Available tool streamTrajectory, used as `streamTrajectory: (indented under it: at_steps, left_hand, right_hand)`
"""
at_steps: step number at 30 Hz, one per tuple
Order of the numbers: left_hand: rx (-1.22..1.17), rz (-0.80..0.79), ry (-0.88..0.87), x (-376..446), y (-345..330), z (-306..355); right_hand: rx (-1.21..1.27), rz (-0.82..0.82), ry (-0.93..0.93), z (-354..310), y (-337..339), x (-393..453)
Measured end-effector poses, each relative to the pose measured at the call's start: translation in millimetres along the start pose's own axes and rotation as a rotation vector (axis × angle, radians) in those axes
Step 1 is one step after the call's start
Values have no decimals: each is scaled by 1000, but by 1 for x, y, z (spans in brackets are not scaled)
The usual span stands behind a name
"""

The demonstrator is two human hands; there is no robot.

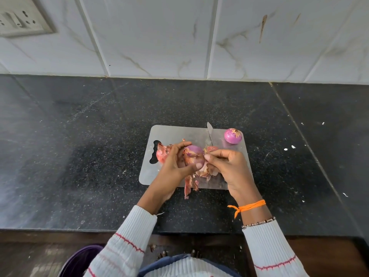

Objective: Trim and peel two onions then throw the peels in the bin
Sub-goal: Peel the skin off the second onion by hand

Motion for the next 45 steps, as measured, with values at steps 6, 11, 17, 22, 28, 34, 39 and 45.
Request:
streamTrajectory:
  at_steps: [6, 11, 17, 22, 28, 34, 39, 45]
  left_hand:
    - [-326, 17, 228, 0, -7, -11]
    - [-220, 40, 268, -1, -6, -15]
    - [-185, 0, 359, -3, -5, -22]
    - [-157, 5, 381, -3, -6, -26]
    - [-173, 64, 329, 1, -4, -27]
    - [-157, 158, 266, 4, 1, -24]
    - [-179, 155, 295, 4, 2, -24]
    - [-243, 185, 338, 3, 7, -26]
  right_hand:
    - [-11, 38, 165, -21, -1, -8]
    - [-243, -16, 370, -36, -5, -12]
    - [-325, 3, 450, -40, -7, -13]
    - [-352, 64, 498, -43, -7, -15]
    - [-286, 195, 472, -37, -2, -14]
    - [-306, 262, 446, -40, -6, -17]
    - [-354, 291, 435, -38, -4, -15]
    - [-362, 303, 387, -31, 5, -10]
Point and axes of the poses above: each hand's wrist, its own x-axis towards the middle knuckle, its own y-axis out of the back of the hand, z = x × y, the point moved 7 cm from there along x, towards the middle knuckle, and after that the axes turned 15 degrees about -x, right-handed, at the moved point
